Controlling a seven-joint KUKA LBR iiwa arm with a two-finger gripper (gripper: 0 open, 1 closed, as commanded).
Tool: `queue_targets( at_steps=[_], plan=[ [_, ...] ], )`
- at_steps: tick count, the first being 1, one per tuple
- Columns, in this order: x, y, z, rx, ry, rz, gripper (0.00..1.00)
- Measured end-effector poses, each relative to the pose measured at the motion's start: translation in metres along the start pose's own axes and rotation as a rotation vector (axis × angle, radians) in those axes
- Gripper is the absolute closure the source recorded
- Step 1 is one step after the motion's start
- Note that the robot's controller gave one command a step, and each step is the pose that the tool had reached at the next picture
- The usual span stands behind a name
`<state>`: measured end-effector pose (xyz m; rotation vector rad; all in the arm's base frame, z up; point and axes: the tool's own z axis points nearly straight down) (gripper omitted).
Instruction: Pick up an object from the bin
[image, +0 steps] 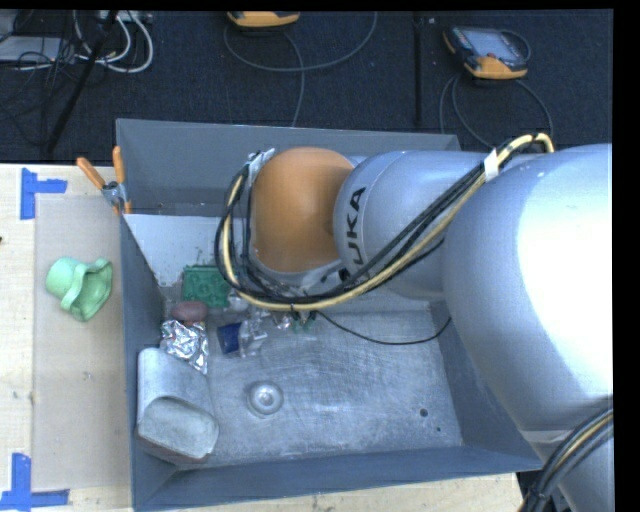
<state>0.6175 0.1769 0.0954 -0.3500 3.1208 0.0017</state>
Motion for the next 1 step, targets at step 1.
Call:
queue_targets(
  at_steps=[1],
  plan=[
    [0.0089,0.0019,-0.1516,0.000,-0.008,-0.004,1.00]
  ],
)
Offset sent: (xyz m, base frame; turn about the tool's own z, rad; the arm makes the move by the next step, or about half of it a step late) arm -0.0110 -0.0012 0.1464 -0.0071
